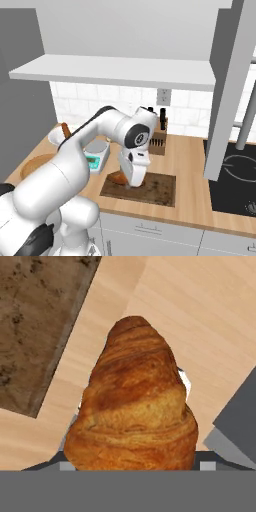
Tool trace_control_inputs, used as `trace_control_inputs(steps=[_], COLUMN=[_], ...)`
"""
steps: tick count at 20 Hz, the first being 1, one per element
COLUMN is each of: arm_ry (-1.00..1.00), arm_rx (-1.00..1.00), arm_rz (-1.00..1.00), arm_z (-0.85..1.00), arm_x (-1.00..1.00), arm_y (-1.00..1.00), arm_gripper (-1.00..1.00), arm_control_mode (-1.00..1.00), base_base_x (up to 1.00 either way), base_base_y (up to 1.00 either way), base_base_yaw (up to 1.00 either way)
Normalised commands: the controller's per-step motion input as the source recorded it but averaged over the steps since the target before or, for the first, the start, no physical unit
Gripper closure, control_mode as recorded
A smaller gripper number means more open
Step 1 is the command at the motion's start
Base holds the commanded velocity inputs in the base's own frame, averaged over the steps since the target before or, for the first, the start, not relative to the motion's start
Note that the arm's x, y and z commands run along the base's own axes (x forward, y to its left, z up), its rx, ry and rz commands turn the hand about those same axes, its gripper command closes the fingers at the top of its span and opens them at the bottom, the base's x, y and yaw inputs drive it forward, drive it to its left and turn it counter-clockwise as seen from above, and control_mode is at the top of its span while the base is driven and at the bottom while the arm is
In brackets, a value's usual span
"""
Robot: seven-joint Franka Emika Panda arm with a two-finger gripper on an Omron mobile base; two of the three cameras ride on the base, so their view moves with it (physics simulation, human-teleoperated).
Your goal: From the different types of pastries on the counter, select a croissant and place it on the cutting board. Then retrieve a jar of jam from the cabinet and place it alongside the croissant on the cutting board.
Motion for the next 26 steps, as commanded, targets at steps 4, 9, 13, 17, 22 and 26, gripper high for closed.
trace_control_inputs(steps=[4, 9, 13, 17, 22, 26], arm_ry=[-0.09, -0.01, -0.02, -0.09, -0.07, 0.00], arm_rx=[0.00, 0.00, -0.02, -0.01, 0.00, -0.01], arm_rz=[0.29, 0.18, 0.13, 0.18, 0.19, 0.07], arm_z=[-0.26, -0.20, -0.24, -0.32, -0.29, -0.30], arm_x=[0.30, 0.63, 0.45, -0.01, -0.03, 0.00], arm_y=[-0.44, -0.06, -0.03, -0.50, -0.40, 0.00], arm_gripper=[1.00, 1.00, 1.00, 1.00, 1.00, 1.00], arm_control_mode=[-1.00, -1.00, -1.00, -1.00, -1.00, -1.00], base_base_x=[0.00, 0.00, 0.00, 0.00, 0.00, 0.00], base_base_y=[0.00, 0.00, 0.00, 0.00, 0.00, 0.00], base_base_yaw=[0.00, 0.00, 0.00, 0.00, 0.00, 0.00])
